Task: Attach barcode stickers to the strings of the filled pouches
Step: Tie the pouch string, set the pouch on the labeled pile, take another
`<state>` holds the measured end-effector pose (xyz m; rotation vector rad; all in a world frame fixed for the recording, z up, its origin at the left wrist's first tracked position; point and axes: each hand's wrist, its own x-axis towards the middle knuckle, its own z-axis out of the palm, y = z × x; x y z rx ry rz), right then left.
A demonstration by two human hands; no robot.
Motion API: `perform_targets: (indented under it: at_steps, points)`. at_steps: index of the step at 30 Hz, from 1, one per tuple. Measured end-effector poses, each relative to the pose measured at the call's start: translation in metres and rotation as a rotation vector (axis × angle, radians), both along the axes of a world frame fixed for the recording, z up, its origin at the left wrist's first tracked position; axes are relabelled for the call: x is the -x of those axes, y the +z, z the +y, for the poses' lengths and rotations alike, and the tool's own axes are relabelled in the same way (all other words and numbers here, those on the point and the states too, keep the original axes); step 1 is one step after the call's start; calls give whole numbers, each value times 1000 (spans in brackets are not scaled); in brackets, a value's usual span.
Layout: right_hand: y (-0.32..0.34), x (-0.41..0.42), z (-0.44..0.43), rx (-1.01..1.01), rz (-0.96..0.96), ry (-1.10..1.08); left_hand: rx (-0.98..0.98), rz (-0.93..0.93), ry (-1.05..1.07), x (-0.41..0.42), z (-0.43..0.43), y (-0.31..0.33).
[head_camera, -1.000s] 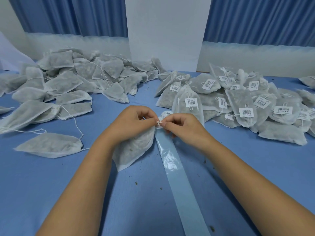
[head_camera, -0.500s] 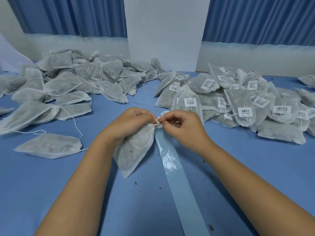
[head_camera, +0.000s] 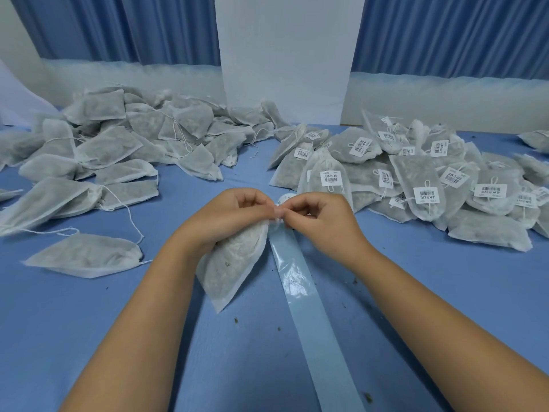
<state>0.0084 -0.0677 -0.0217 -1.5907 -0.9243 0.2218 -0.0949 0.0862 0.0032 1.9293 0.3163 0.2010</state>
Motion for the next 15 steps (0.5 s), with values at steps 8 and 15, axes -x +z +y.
perform_targets:
  at_steps: [8, 15]
  points:
    - [6, -1, -1, -71, 107, 29, -194, -22, -35, -3, -3, -6]
    - [11, 0, 2, -153, 338, -39, -212, -101, -45, -2, -9, -1]
